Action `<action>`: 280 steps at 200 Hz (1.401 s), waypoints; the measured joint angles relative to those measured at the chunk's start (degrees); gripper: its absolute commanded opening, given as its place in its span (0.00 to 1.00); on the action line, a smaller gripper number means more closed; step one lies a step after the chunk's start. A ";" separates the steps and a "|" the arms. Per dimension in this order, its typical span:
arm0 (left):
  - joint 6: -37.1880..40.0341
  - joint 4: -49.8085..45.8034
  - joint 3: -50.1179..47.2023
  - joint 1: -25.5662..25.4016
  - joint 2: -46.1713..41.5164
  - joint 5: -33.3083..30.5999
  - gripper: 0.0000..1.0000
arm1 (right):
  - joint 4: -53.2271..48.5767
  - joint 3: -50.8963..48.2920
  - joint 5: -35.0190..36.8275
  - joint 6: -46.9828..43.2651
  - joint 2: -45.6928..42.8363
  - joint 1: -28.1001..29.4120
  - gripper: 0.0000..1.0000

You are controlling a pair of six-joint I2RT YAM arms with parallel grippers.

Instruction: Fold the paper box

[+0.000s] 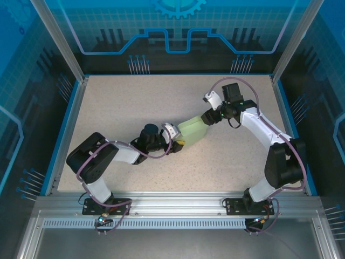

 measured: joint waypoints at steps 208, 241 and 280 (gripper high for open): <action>1.99 0.68 -0.28 0.37 1.70 0.00 0.47 | -10.45 8.66 -5.60 -26.12 9.42 -2.97 0.18; 1.97 1.14 -0.48 0.37 1.70 -0.22 0.47 | -10.88 8.72 -5.86 -26.23 9.42 -2.95 0.13; 1.97 1.49 -0.48 0.42 1.70 -0.81 0.47 | -11.02 8.70 -6.27 -25.38 9.38 -2.82 0.08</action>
